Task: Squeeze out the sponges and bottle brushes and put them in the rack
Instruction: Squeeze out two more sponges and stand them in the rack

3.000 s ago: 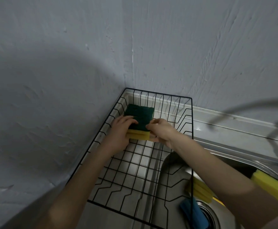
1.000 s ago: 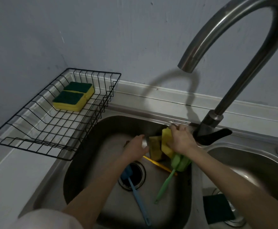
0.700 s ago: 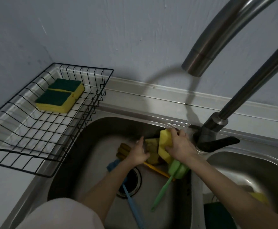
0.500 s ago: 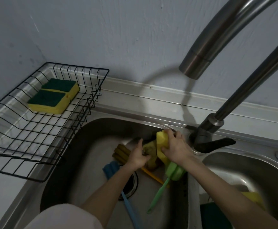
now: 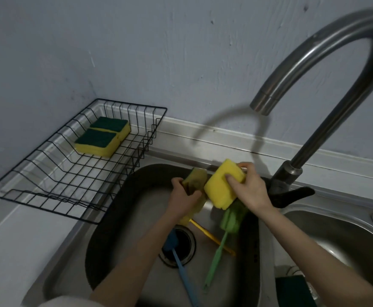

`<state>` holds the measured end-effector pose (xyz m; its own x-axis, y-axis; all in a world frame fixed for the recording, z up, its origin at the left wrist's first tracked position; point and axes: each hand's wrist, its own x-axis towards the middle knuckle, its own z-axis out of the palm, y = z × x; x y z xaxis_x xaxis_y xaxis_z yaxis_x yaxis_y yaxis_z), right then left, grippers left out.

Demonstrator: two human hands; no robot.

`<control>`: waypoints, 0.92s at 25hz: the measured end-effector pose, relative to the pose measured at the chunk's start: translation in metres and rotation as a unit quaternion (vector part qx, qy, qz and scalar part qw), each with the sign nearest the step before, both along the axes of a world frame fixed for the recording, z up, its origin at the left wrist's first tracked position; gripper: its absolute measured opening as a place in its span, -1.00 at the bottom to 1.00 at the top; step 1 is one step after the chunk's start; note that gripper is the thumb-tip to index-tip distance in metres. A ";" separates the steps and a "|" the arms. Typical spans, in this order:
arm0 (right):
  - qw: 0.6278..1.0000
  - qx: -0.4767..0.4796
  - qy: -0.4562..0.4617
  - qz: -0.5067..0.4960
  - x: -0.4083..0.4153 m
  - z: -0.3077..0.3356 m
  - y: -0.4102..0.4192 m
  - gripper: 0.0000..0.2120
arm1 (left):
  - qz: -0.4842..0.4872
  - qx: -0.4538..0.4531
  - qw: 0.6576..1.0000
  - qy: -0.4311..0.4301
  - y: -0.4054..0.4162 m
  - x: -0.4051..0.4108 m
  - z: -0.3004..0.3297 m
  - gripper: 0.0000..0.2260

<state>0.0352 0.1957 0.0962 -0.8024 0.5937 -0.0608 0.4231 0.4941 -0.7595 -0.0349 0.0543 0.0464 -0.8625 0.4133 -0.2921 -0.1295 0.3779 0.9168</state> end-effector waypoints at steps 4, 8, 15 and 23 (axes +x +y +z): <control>0.989 -0.099 0.093 -0.061 0.011 0.030 -0.010 -0.57 | 0.039 0.059 0.996 0.053 -0.028 0.012 0.037 -0.56; 0.982 -0.124 0.140 -0.022 0.022 0.049 -0.035 -0.40 | 0.050 0.114 0.990 0.071 -0.051 0.028 0.062 -0.60; 0.852 -0.485 0.162 0.111 0.028 0.080 -0.090 -0.57 | 0.119 0.133 0.964 0.197 -0.103 0.031 0.098 -0.56; 0.816 -0.537 0.087 0.197 -0.007 0.092 -0.143 -0.68 | 0.144 0.054 0.936 0.317 -0.183 0.006 0.115 -0.61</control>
<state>0.0284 0.0527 0.1883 -0.9698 -0.0327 -0.2419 0.2327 -0.4232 -0.8756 -0.0291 -0.1291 0.1617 -0.9282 0.1355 0.3465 0.3719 0.3121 0.8742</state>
